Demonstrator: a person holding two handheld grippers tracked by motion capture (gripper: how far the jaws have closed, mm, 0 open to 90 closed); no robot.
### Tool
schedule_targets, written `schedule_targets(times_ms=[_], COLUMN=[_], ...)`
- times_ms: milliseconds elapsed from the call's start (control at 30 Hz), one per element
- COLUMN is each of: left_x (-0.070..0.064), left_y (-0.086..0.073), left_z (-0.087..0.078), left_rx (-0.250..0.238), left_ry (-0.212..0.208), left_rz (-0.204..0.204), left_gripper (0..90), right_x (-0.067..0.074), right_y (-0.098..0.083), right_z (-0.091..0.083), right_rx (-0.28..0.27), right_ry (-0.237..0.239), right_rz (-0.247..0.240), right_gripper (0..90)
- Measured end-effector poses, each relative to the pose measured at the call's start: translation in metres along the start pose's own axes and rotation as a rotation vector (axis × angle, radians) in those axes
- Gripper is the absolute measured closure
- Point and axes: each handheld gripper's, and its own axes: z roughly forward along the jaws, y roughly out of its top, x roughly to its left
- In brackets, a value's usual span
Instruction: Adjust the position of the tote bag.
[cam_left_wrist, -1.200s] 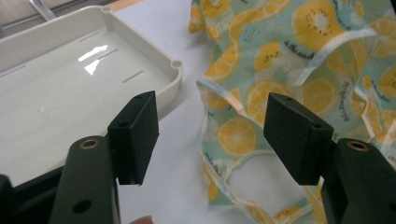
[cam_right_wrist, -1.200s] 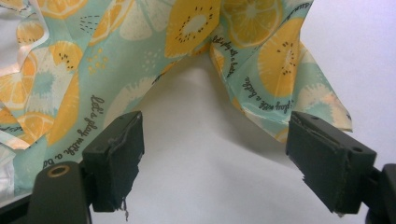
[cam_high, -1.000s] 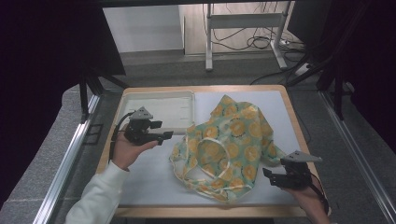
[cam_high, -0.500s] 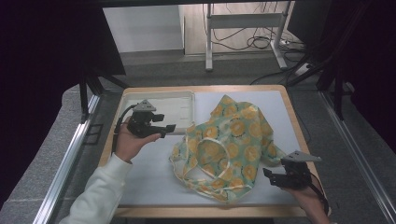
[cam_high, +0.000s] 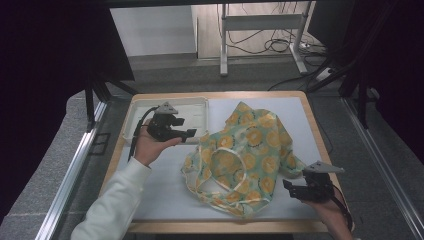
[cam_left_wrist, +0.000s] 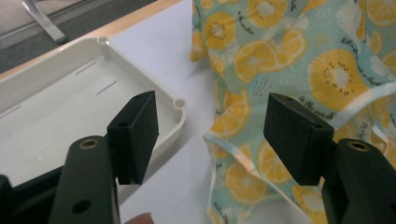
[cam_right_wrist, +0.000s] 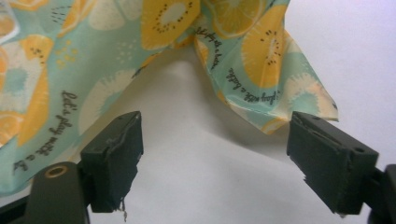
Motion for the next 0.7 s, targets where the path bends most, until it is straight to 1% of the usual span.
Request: schedule_targets(times_ms=[167,233,333,533,667,700], left_x=[-0.004,-0.006,-0.009,-0.019,-0.019,-0.019], left_y=[0.011,0.016,0.023,0.032,0.035,0.035], left_z=[0.014,0.02,0.028,0.039,0.044,0.045], left_rx=[0.002,-0.004,-0.005,0.012,0.024,0.025], left_ry=[-0.011,-0.019,-0.018,-0.02,-0.022,-0.023], left_rz=[0.008,0.009,0.016,0.053,0.057,0.052], left_gripper=[35.5,35.6,35.7,35.4,35.3,35.3], right_x=[0.0,0.001,0.001,-0.001,0.0,0.0], right_y=[0.0,0.0,0.0,-0.001,0.0,0.0], right_z=[0.002,0.001,0.001,0.0,0.0,0.0], right_rx=[0.005,0.006,0.004,0.001,-0.002,-0.001], right_ry=[-0.002,0.002,0.004,-0.001,0.001,0.001], right_rz=[0.0,-0.002,-0.002,0.002,-0.002,0.001], right_gripper=[18.0,17.9,17.9,17.8,17.8,17.8])
